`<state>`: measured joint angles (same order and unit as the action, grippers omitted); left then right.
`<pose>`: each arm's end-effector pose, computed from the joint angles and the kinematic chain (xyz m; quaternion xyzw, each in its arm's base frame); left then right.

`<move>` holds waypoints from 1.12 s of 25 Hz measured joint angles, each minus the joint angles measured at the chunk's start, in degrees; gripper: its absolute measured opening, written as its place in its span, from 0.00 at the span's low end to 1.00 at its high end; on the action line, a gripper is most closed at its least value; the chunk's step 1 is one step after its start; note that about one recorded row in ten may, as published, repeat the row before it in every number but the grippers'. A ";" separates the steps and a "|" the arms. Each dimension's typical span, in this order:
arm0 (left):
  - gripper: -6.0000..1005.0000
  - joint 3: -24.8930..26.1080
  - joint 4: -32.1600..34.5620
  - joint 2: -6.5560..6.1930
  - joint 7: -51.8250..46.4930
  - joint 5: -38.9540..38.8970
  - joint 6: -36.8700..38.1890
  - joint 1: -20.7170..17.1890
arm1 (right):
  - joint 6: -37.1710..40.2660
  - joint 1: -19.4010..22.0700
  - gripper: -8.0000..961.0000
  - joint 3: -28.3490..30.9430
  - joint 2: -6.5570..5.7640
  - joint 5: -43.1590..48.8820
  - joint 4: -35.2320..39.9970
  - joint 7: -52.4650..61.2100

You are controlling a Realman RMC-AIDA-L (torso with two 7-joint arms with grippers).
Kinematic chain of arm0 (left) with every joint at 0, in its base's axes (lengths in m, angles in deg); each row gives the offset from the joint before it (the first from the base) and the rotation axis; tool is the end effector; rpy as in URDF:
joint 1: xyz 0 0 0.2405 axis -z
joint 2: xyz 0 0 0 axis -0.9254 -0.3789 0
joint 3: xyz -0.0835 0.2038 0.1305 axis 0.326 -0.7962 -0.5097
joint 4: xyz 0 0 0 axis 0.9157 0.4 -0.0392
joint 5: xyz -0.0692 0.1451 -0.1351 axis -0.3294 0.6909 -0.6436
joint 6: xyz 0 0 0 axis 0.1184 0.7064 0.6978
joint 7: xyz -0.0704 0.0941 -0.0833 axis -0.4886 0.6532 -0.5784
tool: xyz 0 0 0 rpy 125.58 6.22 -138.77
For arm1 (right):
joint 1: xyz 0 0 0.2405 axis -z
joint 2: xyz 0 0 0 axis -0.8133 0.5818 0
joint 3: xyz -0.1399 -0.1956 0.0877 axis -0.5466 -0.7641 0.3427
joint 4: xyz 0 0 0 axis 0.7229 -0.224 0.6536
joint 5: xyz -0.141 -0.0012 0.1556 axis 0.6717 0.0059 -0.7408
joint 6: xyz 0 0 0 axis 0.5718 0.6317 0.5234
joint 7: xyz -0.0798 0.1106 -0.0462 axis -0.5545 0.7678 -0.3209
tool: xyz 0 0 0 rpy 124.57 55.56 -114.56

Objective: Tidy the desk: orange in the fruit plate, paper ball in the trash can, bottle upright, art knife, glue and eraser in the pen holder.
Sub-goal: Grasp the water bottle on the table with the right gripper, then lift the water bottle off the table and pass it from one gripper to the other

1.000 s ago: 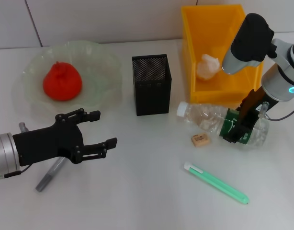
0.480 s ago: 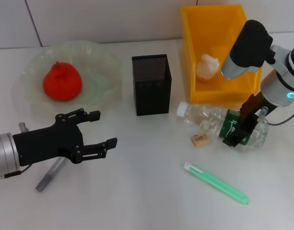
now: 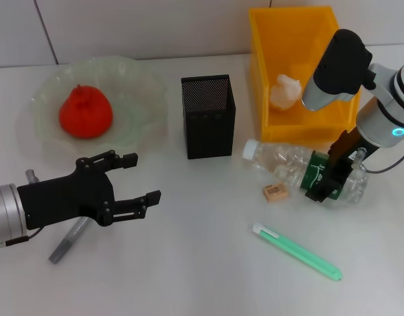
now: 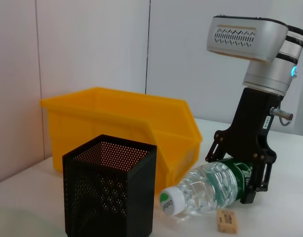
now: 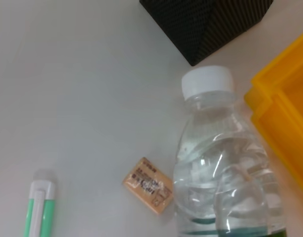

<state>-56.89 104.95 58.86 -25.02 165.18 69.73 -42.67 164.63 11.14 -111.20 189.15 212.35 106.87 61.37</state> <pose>-0.2672 0.3170 -0.0306 -0.9505 -0.1248 -0.2346 0.1612 0.2308 0.3870 -0.0019 -0.9237 0.2414 -0.2531 0.1567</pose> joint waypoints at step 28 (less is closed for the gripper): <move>0.80 2.01 0.01 0.24 0.50 -2.63 0.97 -0.12 | 3.48 17.12 0.80 0.98 -0.09 -18.11 18.99 -6.01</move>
<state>-54.88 104.96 59.10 -24.52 162.56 70.70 -42.79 168.11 28.26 -110.21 189.06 194.23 125.86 55.36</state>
